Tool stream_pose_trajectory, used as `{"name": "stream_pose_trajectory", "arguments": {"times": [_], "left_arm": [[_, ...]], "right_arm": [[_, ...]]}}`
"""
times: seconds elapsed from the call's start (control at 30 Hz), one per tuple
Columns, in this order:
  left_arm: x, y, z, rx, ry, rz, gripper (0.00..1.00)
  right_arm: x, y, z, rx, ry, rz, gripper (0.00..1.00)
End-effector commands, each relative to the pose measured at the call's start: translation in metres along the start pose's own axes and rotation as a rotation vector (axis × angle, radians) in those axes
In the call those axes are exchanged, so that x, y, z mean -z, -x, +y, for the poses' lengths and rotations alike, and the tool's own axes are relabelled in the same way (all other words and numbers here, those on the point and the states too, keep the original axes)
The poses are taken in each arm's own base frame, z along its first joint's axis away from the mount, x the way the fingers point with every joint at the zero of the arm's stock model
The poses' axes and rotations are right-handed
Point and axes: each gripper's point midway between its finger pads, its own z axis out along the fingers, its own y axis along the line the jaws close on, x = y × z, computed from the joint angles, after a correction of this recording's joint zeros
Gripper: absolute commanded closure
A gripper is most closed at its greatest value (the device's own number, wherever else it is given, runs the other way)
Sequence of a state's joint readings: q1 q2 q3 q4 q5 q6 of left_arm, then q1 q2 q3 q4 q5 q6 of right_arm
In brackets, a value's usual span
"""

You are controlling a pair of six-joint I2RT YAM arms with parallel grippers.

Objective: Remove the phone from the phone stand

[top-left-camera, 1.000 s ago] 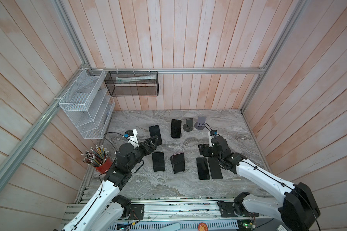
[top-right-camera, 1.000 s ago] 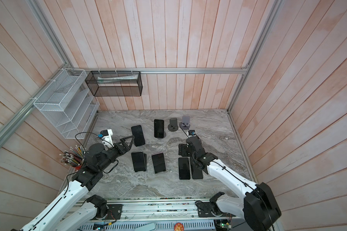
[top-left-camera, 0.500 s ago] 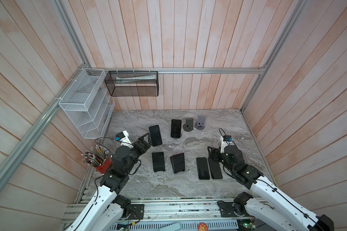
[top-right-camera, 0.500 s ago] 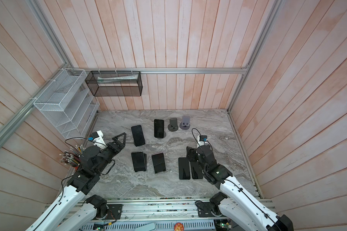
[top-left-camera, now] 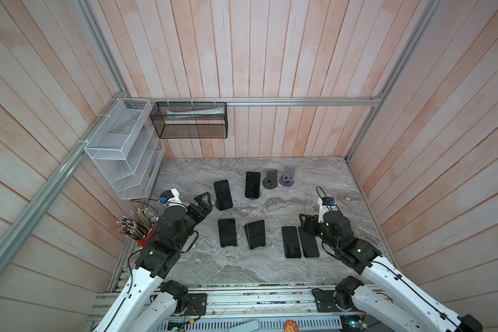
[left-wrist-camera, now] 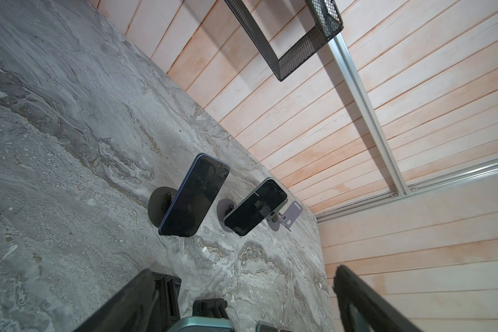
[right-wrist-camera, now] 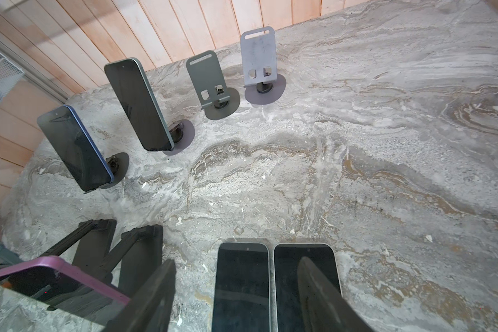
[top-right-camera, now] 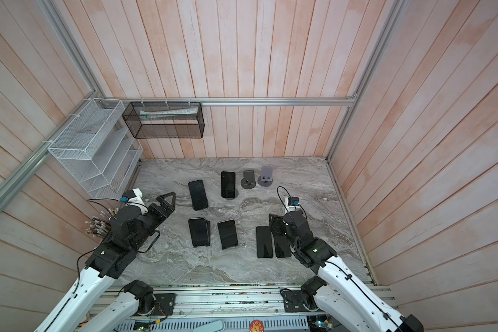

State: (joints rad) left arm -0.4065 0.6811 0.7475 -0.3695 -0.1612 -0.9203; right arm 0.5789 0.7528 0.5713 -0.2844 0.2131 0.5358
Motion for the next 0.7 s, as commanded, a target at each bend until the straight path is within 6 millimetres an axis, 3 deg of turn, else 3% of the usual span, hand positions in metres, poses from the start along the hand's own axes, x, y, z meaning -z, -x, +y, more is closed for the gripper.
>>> {"name": "stream_pose_trajectory", "arguments": {"times": [0.0, 0.13, 0.27, 0.37, 0.67], "left_arm": [[0.007, -0.006, 0.006, -0.008, 0.012, 0.029, 0.01], [0.011, -0.013, 0.009, -0.006, -0.008, 0.044, 0.01], [0.013, -0.013, 0.006, -0.036, -0.027, 0.045, 0.02], [0.014, -0.008, 0.001, -0.072, -0.036, 0.035, 0.01], [0.009, -0.023, 0.010, -0.043, -0.058, 0.059, 0.01]], "right_arm": [[0.005, 0.005, 0.007, -0.036, 0.035, -0.006, 0.32], [0.005, 0.004, 0.004, -0.049, 0.022, -0.004, 0.31], [-0.009, -0.005, -0.007, 0.024, -0.062, 0.038, 0.30], [-0.011, 0.001, -0.002, 0.039, -0.065, 0.055, 0.29], [0.000, 0.008, 0.004, -0.094, -0.009, -0.021, 0.29]]}}
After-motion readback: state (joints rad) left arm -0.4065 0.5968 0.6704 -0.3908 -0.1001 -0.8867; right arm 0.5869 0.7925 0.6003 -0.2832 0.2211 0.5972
